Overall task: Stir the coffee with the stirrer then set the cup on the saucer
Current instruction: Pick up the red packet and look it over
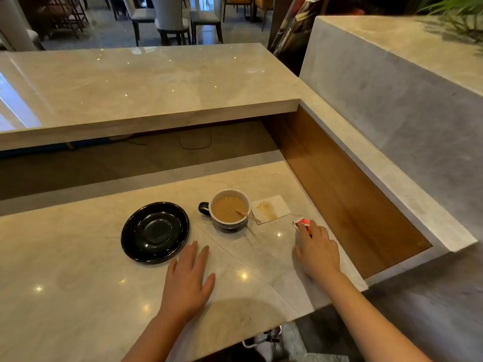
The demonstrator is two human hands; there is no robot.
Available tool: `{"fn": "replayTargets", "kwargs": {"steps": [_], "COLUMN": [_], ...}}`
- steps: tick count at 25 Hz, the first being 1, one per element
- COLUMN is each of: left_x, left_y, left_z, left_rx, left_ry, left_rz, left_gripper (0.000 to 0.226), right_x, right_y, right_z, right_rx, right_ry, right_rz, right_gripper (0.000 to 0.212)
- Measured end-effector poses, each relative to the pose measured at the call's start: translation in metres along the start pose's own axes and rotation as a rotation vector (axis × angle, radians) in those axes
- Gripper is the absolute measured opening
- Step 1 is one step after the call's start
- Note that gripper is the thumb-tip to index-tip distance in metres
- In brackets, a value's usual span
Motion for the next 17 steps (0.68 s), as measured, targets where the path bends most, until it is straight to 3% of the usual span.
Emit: {"fn": "replayTargets", "kwargs": {"steps": [4,11,17], "left_x": [0.007,0.006,0.005], "left_y": [-0.007,-0.008,-0.007], "left_z": [-0.015,-0.014,-0.013], "left_rx": [-0.082,-0.067,-0.064], "left_ry": [-0.003,0.010,0.002], "left_rz": [0.009,0.024,0.049], "left_gripper": [0.068,0.068,0.069], "right_x": [0.002,0.008,0.000], "right_y": [0.003,0.006,0.013], "right_z": [-0.014,-0.009,-0.004], "right_rx": [0.007,-0.065,-0.195], "right_ry": [-0.042,0.111,0.067], "right_rz": [-0.047,0.012,-0.012], "right_gripper": [0.051,0.027,0.024]}}
Point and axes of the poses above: each hand's wrist, its own x-axis away from the middle knuckle, its own z-axis out of the back of the hand, y = z × x, the point moved 7 cm from there along -x, towards the middle knuckle, and after that the axes turned 4 degrees about -y, right-handed, at the moved point
